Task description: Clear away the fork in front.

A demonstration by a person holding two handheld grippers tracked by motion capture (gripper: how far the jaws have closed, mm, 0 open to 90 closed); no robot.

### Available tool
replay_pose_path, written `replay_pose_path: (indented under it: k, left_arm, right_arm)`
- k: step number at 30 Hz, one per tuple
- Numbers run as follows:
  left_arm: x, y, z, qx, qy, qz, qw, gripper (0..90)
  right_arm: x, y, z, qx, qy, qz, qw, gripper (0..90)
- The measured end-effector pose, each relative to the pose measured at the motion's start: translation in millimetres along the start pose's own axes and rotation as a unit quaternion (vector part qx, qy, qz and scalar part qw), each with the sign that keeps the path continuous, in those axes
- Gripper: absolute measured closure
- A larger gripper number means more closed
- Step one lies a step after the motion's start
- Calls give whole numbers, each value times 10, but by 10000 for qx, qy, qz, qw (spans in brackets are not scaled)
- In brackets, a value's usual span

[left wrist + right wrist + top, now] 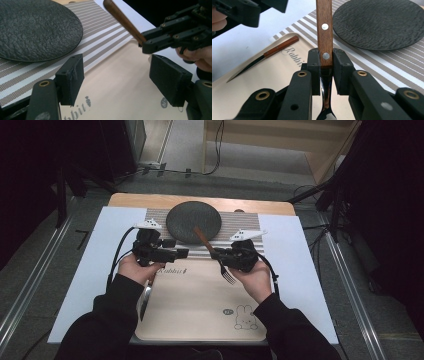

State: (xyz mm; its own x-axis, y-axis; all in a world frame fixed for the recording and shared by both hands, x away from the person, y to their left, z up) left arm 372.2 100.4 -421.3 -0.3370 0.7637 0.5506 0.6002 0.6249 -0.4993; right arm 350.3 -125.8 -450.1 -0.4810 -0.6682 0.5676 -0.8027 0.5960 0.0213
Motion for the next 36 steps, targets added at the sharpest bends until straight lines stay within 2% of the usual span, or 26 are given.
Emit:
replay_pose_path:
  k: [9,15,20,26,31,33,36]
  left_arm:
    - [-91,-98,-76,102,-108,59,9999,282]
    - [-151,-157,-106,281,-154,189,9993,288]
    - [-189,-178,-96,316,-156,168,9992,317]
    - [-211,-182,-59,339,-245,162,9990,420]
    - [-222,-183,-42,513,-281,361,9976,531]
    - [-224,-173,-37,568,-266,365,9974,566]
    - [-218,-154,-28,698,-241,497,9960,665]
  right_arm:
    - [-31,171,10,104,-172,27,9998,758]
    - [-55,270,-6,226,-243,15,9994,757]
    - [-79,332,-24,285,-365,18,9989,757]
    - [-97,409,-49,371,-530,-16,9979,757]
    - [-113,442,-56,441,-558,6,9975,757]
    - [-122,455,-57,466,-561,-9,9973,757]
    - [-126,464,-51,498,-532,-8,9973,757]
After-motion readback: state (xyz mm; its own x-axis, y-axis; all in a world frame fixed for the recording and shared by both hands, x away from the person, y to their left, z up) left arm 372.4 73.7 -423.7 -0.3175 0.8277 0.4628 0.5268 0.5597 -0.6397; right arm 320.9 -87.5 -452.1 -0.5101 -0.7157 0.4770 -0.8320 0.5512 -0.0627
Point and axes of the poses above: each handheld gripper's, and its own axes: x roughly backward along the jaws, z roughly out of its underside, y roughly to its left, the point moved 4 cm from there along -x, roughly forward along the jaws, and after that the axes turned 13 degrees about x, right-handed, at the moved point
